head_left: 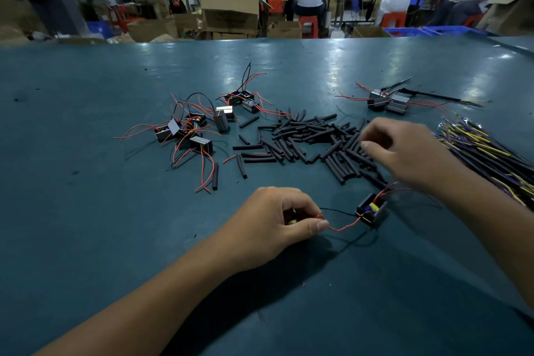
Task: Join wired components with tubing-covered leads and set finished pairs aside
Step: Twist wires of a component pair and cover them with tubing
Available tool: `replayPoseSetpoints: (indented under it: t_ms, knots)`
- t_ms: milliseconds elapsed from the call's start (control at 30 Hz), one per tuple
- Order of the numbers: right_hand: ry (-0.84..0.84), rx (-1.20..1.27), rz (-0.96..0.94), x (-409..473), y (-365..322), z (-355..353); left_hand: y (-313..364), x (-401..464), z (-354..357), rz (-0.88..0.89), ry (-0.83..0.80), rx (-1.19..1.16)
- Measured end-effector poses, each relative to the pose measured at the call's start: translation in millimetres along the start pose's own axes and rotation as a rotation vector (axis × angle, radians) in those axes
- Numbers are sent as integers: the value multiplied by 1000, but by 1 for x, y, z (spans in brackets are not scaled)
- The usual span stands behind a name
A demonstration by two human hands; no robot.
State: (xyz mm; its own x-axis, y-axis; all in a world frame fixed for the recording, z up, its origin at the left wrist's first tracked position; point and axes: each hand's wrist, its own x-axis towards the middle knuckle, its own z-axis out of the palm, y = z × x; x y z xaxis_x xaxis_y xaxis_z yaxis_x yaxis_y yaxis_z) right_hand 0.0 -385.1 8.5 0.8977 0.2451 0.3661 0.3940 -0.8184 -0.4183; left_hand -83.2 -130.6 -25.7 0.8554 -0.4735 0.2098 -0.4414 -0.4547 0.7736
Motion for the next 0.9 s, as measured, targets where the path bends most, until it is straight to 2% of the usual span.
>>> replayPoseSetpoints:
  t_ms: [100,167,233,333,433,500,633,833,900]
  knots:
    - [-180,-172,-190,24,-26,22,-2,2,0,-21,15,-36]
    - [-309,-432,-247,38,-35,37,-4,3,0,-14,20,-57]
    - [-370,-655,-324,48,-37,46,-5,3,-1,-11,23,-97]
    - [-379,-813,-408,52,-34,49,-6,3,-1,-14,30,-121]
    - [-294,-836,-467,53,-30,51,-6,3,1,-13,29,-144]
    - [-199,-668,-416,49,-29,48,-7,3,1,-27,27,-169]
    - [-43,30,-150,25,-30,28,-8,3,-1,-73,28,-251]
    - [-158,831,-7,-25,-46,12,-7,4,3,-111,10,-262]
    - [-180,844,-48,-33,-49,11,-8,4,4,-110,23,-260]
